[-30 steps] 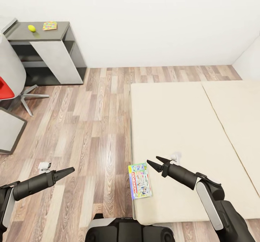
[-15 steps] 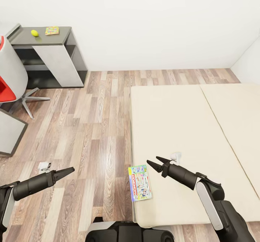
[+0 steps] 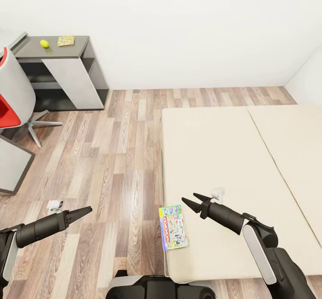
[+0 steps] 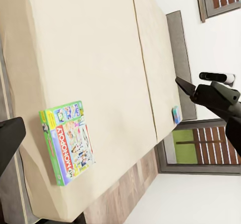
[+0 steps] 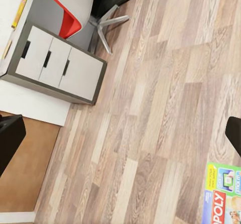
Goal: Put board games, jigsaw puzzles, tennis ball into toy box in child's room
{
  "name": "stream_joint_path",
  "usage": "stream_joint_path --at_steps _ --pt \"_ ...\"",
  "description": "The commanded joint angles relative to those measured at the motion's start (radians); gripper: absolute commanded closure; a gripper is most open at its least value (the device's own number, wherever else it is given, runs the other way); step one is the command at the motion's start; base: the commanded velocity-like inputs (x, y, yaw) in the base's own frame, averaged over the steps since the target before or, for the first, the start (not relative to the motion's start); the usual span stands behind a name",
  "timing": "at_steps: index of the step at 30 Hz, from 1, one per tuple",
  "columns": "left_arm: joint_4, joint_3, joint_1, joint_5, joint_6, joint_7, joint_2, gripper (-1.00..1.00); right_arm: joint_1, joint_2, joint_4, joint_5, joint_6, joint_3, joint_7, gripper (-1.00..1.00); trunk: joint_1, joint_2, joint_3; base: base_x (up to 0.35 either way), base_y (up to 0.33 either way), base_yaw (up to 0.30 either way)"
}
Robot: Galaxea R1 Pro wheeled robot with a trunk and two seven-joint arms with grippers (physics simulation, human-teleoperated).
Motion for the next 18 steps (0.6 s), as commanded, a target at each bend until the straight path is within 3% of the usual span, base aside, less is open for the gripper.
stream_joint_path --at_steps 1,18 --pt "0.000 0.000 0.000 0.000 0.011 -0.004 0.000 -1.00 0.000 -0.001 0.000 -0.008 0.007 0.001 -0.002 -1.00 0.001 -0.002 -0.001 0.000 0.000 0.000" --pt "0.000 0.001 0.000 0.000 0.011 -0.004 0.000 -1.00 0.000 -0.001 -0.001 -0.009 0.007 0.000 -0.002 -1.00 0.001 -0.002 -0.001 -0.002 0.000 0.000"
